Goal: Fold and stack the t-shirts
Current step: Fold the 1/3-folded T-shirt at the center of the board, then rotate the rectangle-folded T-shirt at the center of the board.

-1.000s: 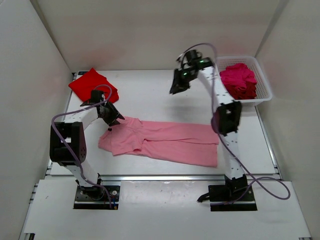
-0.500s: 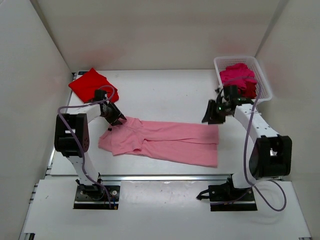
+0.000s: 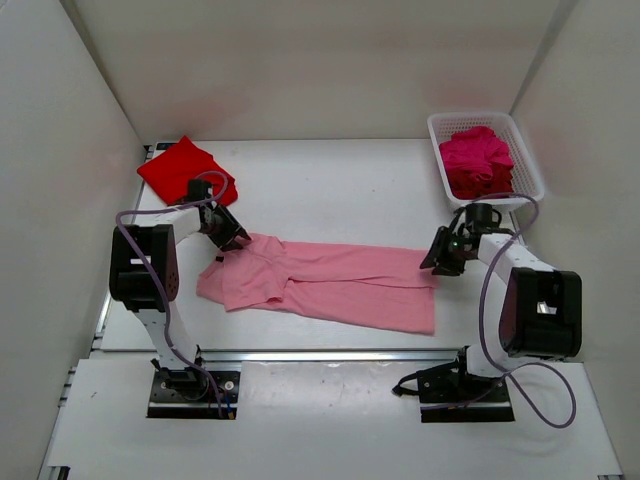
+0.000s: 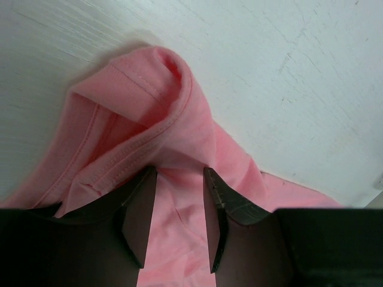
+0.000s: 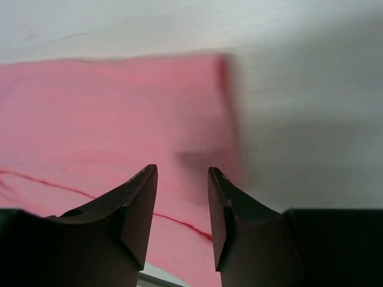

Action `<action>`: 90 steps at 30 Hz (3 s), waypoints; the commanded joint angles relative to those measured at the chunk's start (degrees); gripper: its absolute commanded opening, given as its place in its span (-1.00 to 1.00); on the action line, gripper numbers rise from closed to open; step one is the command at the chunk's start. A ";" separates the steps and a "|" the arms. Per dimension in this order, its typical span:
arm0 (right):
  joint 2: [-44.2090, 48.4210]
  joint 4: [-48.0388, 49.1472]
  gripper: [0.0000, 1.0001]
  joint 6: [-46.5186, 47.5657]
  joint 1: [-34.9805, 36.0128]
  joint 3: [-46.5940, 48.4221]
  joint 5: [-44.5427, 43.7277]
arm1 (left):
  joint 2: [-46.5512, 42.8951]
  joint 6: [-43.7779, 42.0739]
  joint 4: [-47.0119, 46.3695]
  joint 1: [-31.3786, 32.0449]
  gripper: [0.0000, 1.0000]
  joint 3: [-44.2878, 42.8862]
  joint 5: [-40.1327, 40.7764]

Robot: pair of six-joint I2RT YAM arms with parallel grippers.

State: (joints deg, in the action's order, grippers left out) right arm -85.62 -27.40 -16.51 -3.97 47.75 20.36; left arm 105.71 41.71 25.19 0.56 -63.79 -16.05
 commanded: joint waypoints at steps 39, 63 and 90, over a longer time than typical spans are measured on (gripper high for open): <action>14.79 -16.54 -1.00 -3.35 1.24 -8.64 -8.77 | 4.94 -0.94 4.34 -1.95 -0.06 -9.94 7.70; -5.75 -0.14 -0.99 -2.38 29.88 24.21 4.59 | -13.68 -2.69 4.78 7.53 -0.85 -6.45 0.93; -60.01 3.67 0.19 -4.76 42.20 75.13 21.90 | -14.22 -4.01 6.98 4.10 -0.62 -18.22 2.96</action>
State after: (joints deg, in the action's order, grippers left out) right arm -144.79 -24.73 -21.04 37.04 121.97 37.39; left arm 91.66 38.39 32.53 4.49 -82.08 -12.62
